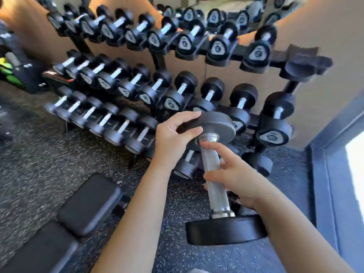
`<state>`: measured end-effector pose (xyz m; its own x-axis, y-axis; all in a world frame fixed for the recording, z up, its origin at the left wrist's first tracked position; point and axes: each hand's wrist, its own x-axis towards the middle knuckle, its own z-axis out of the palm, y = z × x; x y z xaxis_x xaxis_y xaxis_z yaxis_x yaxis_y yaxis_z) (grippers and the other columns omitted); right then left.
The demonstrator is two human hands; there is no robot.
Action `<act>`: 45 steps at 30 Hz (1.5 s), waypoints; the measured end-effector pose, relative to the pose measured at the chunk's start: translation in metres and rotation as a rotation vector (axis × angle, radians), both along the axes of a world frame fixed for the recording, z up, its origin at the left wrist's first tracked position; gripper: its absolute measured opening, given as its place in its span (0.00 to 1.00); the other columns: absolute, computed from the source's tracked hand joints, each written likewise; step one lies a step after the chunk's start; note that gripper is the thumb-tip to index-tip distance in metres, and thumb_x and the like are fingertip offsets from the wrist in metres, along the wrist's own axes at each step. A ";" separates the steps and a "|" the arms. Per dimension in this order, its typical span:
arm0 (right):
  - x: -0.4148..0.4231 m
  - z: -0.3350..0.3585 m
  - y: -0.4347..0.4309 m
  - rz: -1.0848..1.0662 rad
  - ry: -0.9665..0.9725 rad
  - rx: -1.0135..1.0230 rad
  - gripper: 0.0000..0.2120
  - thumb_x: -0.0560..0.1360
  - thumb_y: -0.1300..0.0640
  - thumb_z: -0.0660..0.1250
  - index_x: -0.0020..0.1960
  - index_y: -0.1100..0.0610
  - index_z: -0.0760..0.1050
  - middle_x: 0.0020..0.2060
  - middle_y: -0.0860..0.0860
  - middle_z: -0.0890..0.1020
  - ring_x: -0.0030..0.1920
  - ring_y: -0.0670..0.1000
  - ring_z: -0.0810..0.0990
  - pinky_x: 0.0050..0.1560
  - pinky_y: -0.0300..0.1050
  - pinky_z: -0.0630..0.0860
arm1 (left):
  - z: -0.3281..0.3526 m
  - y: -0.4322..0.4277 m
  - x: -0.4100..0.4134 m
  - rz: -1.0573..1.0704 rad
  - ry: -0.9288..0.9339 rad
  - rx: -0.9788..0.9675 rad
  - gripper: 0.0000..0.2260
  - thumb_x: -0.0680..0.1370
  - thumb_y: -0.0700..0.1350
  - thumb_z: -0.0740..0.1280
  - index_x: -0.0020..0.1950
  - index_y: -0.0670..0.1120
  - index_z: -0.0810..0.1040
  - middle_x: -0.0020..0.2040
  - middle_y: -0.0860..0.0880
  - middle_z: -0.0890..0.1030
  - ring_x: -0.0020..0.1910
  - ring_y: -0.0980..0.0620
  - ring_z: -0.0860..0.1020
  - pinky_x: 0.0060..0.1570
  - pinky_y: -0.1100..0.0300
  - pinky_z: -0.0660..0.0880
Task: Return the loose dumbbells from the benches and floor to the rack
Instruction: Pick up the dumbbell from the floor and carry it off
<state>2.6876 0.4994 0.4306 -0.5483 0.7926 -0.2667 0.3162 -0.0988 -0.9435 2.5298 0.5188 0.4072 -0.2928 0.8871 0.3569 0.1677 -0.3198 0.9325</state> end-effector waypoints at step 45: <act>0.208 -0.025 0.362 -0.651 0.091 0.022 0.26 0.71 0.69 0.66 0.55 0.39 0.71 0.36 0.45 0.74 0.34 0.46 0.77 0.35 0.35 0.73 | -0.009 0.451 0.247 -0.650 0.041 -0.040 0.17 0.66 0.37 0.73 0.47 0.57 0.81 0.49 0.56 0.81 0.53 0.57 0.78 0.58 0.59 0.72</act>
